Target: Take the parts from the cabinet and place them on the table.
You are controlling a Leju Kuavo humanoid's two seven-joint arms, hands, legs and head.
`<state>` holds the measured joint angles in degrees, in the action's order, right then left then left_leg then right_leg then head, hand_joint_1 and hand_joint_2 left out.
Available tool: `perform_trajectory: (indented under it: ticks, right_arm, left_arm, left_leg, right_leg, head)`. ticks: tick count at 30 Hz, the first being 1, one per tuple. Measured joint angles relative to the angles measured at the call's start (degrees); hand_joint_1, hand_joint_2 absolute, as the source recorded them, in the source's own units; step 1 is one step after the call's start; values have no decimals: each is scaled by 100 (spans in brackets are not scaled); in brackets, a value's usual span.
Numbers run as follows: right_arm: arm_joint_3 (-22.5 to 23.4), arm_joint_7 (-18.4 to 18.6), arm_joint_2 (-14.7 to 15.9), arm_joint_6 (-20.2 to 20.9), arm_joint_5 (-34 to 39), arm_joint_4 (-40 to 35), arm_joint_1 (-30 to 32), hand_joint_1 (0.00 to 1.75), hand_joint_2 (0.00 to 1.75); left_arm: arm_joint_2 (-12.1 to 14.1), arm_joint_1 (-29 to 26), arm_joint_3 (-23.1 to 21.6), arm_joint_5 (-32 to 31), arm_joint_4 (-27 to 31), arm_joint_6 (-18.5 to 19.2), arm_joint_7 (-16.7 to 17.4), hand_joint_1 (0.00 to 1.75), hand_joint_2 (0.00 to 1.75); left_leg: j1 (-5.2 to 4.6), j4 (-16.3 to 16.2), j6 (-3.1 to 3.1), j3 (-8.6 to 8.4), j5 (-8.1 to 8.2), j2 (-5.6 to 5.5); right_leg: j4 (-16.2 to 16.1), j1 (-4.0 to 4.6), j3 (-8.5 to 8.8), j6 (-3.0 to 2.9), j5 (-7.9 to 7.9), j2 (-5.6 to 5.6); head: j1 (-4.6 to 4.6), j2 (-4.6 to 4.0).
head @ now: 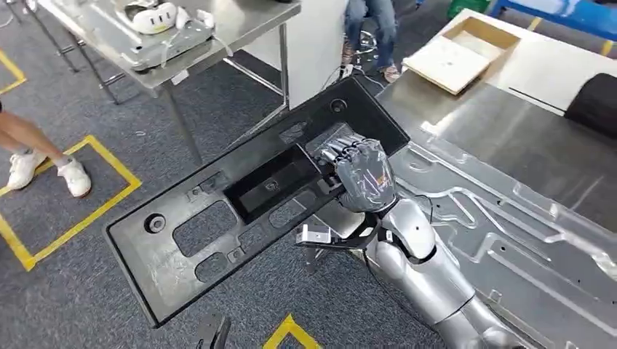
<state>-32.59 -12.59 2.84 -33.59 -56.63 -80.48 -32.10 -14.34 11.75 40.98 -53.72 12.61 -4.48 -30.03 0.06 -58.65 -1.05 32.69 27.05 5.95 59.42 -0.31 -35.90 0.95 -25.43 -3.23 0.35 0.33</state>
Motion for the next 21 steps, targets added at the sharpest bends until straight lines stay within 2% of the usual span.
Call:
perform_trajectory:
  ticks: [1,2,3,4,5,6,7,8,9,10,11,12,13,14,16,17,18,19,20,21]
  right_arm:
    - [2,0,0,0,0,0,5,175,175]
    - [9,0,0,-4,0,-2,1,175,175]
    - [15,0,-2,-7,0,-11,5,175,175]
    - [31,0,-2,-13,0,-13,-11,175,175]
    - [37,0,-6,-15,0,-13,-19,175,175]
    - [48,0,-13,-17,9,-13,-18,175,175]
    - [70,0,-13,-17,11,-9,-15,175,175]
    - [92,0,-13,-17,11,0,-11,175,175]
    - [107,0,-13,-17,11,9,-8,175,175]
    - [127,0,-13,-17,11,18,-5,175,175]
    - [144,-2,-15,-15,11,17,-6,175,175]
    - [164,-2,-18,-15,11,17,-10,175,175]
    - [177,-2,-18,-17,9,24,-11,175,175]
    - [181,-2,-22,-17,7,35,-27,175,175]
    - [199,-4,-24,-24,7,39,-8,175,175]
    - [223,-13,-20,-26,7,48,1,175,175]
    - [245,-22,-17,-26,4,50,8,175,175]
    - [271,-20,-18,-26,4,50,1,175,175]
    - [286,-17,-18,-26,7,57,-16,175,175]
    - [289,-17,-20,-26,4,63,-28,175,175]
  left_arm:
    - [0,4,0,-7,0,2,4,0,0]
    - [0,16,-4,-24,0,-6,4,0,0]
    - [4,27,-11,-31,0,-20,4,0,0]
    - [4,30,-20,-35,0,-37,2,0,0]
    - [4,25,-28,-44,0,-39,2,0,0]
    - [9,9,-37,-57,0,-48,2,0,0]
    - [13,-4,-44,-89,0,-68,0,0,0]
    - [18,-17,-55,-94,0,-90,-7,0,0]
    - [20,-21,-63,-101,0,-101,-15,0,0]
    - [22,-17,-72,-105,0,-122,-18,0,0]
    - [24,-11,-83,-105,0,-133,-24,0,0]
    - [26,-6,-87,-105,0,-144,-31,0,0]
    - [33,-5,-90,-90,0,-144,-35,0,0]
    - [33,-8,-90,-83,0,-144,-52,0,0]
    - [35,-30,-90,-63,0,-144,-59,0,0]
    - [35,-26,-90,-57,0,-144,-68,0,0]
    - [22,-15,-90,-37,0,-142,-74,0,0]
    - [22,4,-90,-26,0,-138,-89,0,0]
    - [22,10,-90,-24,0,-122,-111,0,0]
    - [24,2,-90,-22,0,-120,-133,0,0]
  left_leg:
    - [1,11,23,-12,1,58]
    - [4,7,54,-27,19,118]
    - [48,-57,102,-3,107,-57]
    - [61,-255,119,67,263,-315]
    - [71,-623,125,226,480,-448]
    - [71,-1128,139,452,720,-514]
    - [71,-1534,149,644,867,-537]
    - [71,-1769,152,760,883,-540]
    - [71,-1707,145,732,766,-546]
    - [72,-1389,130,590,535,-552]
    - [76,-924,112,379,267,-589]
    - [97,-411,95,152,10,-754]
    - [128,-223,75,72,66,-1116]
    - [141,-82,84,36,67,-1143]
    - [96,-134,64,63,61,-1026]
    - [87,-103,31,52,39,-961]
    - [178,-23,-47,23,-13,-866]
    - [144,7,-82,8,-31,-799]
    - [128,10,-98,10,-38,-726]
    - [109,9,-114,17,-31,-641]
  right_leg:
    - [7,11,-13,-23,2,63]
    - [-23,-23,-10,-67,25,130]
    - [-46,-59,12,-97,45,181]
    - [-50,-68,7,-124,57,235]
    - [-50,-67,-1,-168,66,277]
    - [-50,-63,-9,-177,69,353]
    - [-45,-56,-18,-182,73,425]
    - [-38,-52,-20,-183,75,508]
    - [-31,-52,-19,-182,76,584]
    - [-18,-54,-17,-181,76,664]
    - [-2,-57,-15,-178,74,739]
    - [18,-61,-19,-161,64,809]
    - [36,-58,-56,-128,67,865]
    - [82,-50,-112,-86,81,945]
    - [30,-96,-159,7,141,1072]
    - [3,-91,-166,53,169,1141]
    - [30,-116,-190,73,138,1152]
    - [173,-55,-244,90,21,790]
    - [486,-44,-396,102,-188,575]
    - [962,-50,-617,119,-425,453]
  head:
    - [0,0]
    - [0,0]
    - [4,0]
    - [0,0]
    - [-2,0]
    - [-2,0]
    - [0,0]
    - [-2,0]
    - [0,0]
    - [-2,0]
    - [0,0]
    - [0,0]
    - [4,0]
    - [4,0]
    - [-2,0]
    - [2,0]
    - [-2,0]
    - [23,0]
    - [26,0]
    - [31,0]
